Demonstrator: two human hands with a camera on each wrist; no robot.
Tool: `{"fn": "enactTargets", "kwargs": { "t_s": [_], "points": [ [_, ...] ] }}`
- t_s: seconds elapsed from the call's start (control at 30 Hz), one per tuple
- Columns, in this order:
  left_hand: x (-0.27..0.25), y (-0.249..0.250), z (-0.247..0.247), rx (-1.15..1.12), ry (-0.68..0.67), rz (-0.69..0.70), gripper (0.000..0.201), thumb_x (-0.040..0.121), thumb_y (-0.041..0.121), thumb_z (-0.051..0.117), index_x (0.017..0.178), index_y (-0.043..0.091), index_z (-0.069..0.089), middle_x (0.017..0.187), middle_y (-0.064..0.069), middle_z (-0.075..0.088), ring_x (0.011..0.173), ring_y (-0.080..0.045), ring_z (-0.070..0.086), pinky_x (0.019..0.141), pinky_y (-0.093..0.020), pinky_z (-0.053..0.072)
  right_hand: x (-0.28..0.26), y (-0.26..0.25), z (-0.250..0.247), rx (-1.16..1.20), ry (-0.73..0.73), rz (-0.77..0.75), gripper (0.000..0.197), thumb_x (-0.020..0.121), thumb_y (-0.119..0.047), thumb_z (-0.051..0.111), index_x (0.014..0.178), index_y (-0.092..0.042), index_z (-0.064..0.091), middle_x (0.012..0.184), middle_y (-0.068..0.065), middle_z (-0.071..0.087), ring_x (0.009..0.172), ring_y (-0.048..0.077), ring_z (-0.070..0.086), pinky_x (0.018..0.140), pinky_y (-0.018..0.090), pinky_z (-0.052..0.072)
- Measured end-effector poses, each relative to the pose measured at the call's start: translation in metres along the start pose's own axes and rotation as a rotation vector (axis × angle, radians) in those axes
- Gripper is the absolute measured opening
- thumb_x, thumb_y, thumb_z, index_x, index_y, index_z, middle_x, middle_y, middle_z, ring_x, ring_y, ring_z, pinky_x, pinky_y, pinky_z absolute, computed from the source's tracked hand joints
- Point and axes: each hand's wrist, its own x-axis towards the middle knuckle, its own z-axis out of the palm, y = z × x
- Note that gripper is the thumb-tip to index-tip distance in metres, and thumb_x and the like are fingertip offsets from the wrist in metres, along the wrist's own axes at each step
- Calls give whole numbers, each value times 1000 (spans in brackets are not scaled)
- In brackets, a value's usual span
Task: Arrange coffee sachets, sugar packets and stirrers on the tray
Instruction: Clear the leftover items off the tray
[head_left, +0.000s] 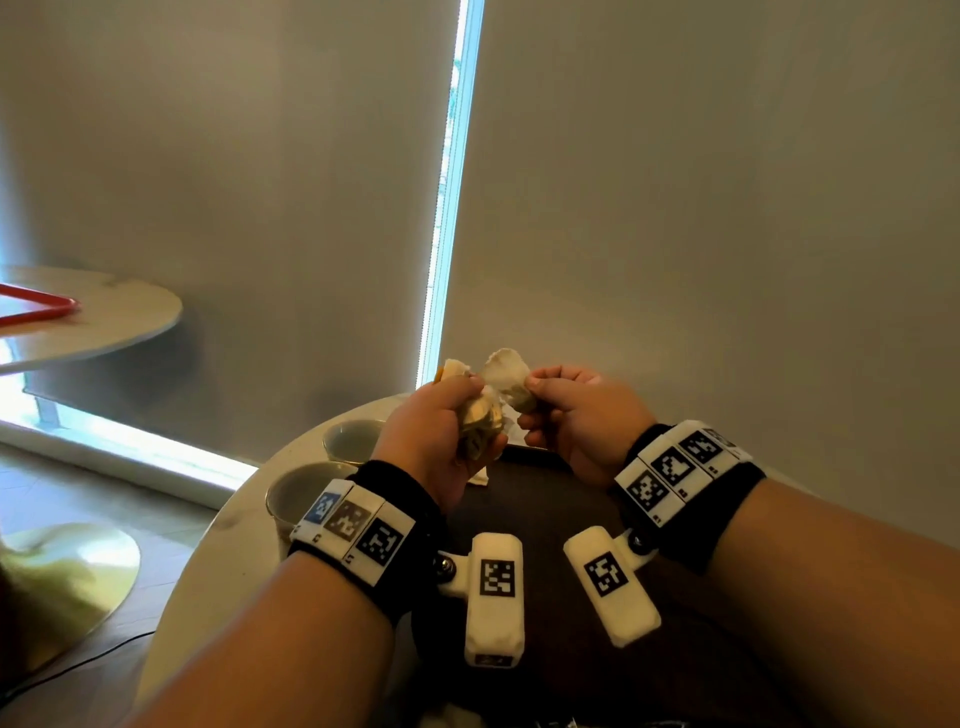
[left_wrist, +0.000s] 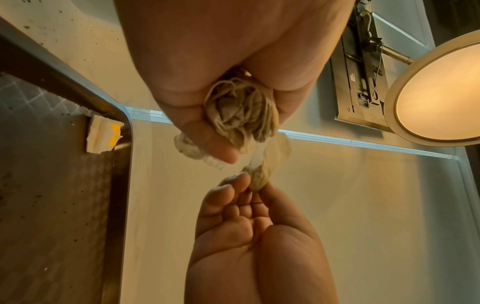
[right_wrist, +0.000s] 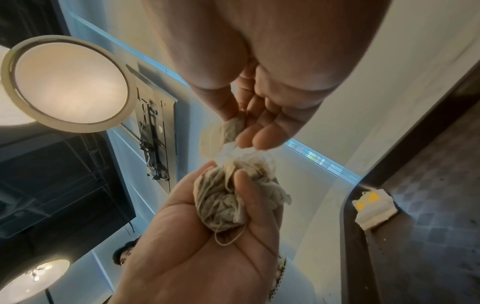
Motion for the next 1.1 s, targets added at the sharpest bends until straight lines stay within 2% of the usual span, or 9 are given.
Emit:
{"fn": "enactTargets", "kwargs": {
  "t_s": [0.3, 0.43, 0.5, 0.6, 0.67, 0.77, 0.83, 0.97, 1.1],
  "points": [
    [7, -1, -4, 127, -85, 46, 69, 72, 46, 84, 127, 10, 64, 119, -20, 72, 102, -32, 71, 70, -36, 57, 2, -4, 7, 55, -37, 93, 11, 102, -11, 50, 108, -6, 59, 82, 11, 65, 60, 15, 64, 56, 26, 54],
    [5, -1, -5, 179, -55, 84, 40, 88, 33, 76, 120, 10, 65, 113, -21, 73, 95, -32, 72, 74, -40, 58, 3, -1, 10, 32, -49, 127, 14, 103, -16, 50, 109, -7, 59, 87, 11, 63, 66, 17, 63, 54, 25, 52],
    [4, 0, -5, 209, -12, 100, 28, 95, 26, 69, 117, 11, 65, 105, -20, 72, 87, -29, 70, 68, -38, 58, 3, 2, 9, -12, -63, 109, 17, 101, -20, 54, 112, -8, 58, 92, 10, 63, 73, 19, 63, 57, 26, 51],
    [4, -2, -6, 261, 2, 108, 30, 93, 27, 70, 119, 11, 66, 103, -18, 72, 83, -27, 70, 61, -33, 55, 2, 6, 4, 15, -112, 34, 18, 94, -6, 61, 110, -11, 56, 99, 12, 64, 80, 22, 67, 59, 29, 52],
    [4, -5, -6, 273, 11, 105, 35, 91, 29, 73, 120, 11, 66, 105, -18, 73, 88, -29, 71, 64, -34, 56, 0, 8, 0, -3, -112, -20, 25, 89, 8, 61, 102, -13, 55, 96, 12, 62, 76, 23, 69, 56, 28, 53],
    [3, -6, -1, 212, 21, 120, 34, 92, 31, 73, 117, 10, 65, 101, -16, 72, 86, -28, 71, 64, -34, 56, 0, 8, -8, -92, -75, -43, 21, 89, 13, 58, 89, -9, 60, 87, 12, 66, 72, 19, 69, 57, 27, 54],
    [2, -2, -1, 115, 39, 161, 32, 91, 32, 75, 111, 9, 65, 96, -13, 70, 81, -25, 71, 65, -35, 57, 5, 8, -14, -95, -3, 17, 18, 91, 10, 57, 90, -6, 65, 91, 14, 69, 76, 20, 69, 63, 29, 57],
    [1, 8, -3, -24, 92, 229, 35, 88, 34, 78, 114, 14, 64, 110, -12, 70, 99, -28, 72, 70, -33, 59, 22, 18, -28, -234, 22, 263, 18, 95, 4, 54, 100, -5, 68, 102, 17, 69, 90, 25, 69, 71, 32, 56],
    [0, 10, -3, -61, 97, 239, 33, 88, 34, 78, 112, 16, 64, 114, -13, 69, 103, -30, 71, 67, -32, 58, 33, 33, -29, -386, -44, 413, 24, 95, 6, 48, 98, -8, 68, 96, 13, 64, 75, 18, 61, 64, 28, 47]
  ]
}}
